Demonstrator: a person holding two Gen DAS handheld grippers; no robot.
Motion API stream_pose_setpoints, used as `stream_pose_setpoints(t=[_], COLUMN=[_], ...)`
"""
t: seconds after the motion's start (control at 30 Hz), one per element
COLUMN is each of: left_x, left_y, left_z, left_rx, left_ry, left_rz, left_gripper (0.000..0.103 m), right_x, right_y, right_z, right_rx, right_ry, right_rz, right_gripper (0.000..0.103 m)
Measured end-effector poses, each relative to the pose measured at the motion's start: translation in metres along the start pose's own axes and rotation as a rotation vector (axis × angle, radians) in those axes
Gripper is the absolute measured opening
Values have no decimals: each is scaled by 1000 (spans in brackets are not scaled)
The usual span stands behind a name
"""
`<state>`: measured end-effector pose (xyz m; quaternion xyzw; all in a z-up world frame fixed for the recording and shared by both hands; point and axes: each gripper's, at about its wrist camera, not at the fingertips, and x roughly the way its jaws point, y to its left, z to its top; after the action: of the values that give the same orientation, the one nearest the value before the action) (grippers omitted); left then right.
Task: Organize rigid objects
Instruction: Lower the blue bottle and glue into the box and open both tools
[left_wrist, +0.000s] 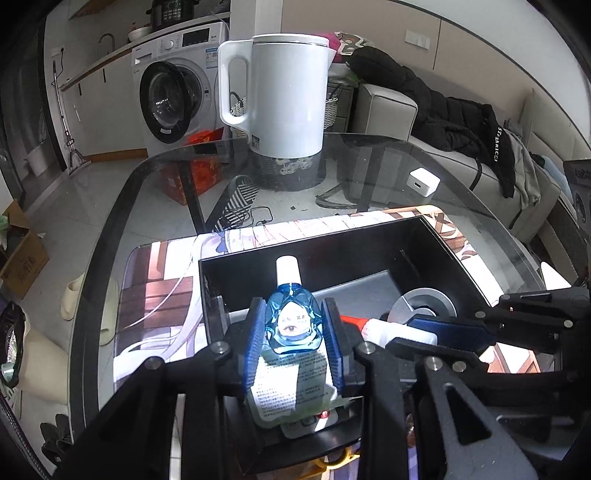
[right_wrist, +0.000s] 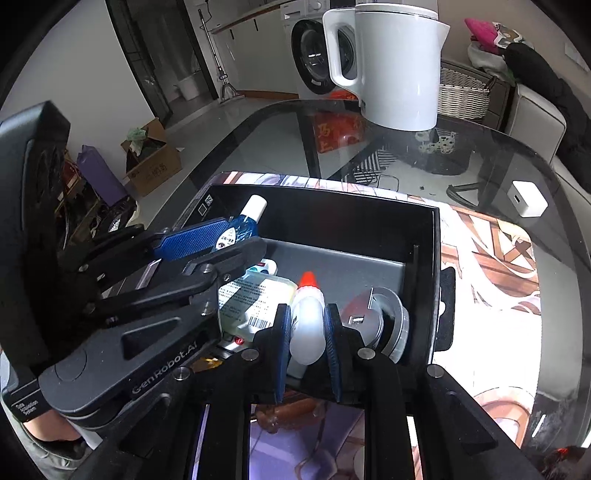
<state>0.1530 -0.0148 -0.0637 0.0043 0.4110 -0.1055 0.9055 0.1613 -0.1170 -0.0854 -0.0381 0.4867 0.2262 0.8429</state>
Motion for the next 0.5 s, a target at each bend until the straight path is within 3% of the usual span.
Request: stream_pose_setpoints(t=[0.13,0.33,0.5], left_x=[-1,-20,-44], left_y=[0,-1,1], left_z=[-2,-7,-15], left_rx=[0,7,6], left_ry=[19,-9,-21], left_rz=[-5,-12,-42], left_gripper=[29,32,48], right_x=[-2,-13,-38], right_y=[-1,-5,-4], right_z=[-4,-9,-18], right_rx=[-6,12,15], right_ry=[-15,-39,-83], right_rz=[13,35,51], right_gripper=[19,29,29])
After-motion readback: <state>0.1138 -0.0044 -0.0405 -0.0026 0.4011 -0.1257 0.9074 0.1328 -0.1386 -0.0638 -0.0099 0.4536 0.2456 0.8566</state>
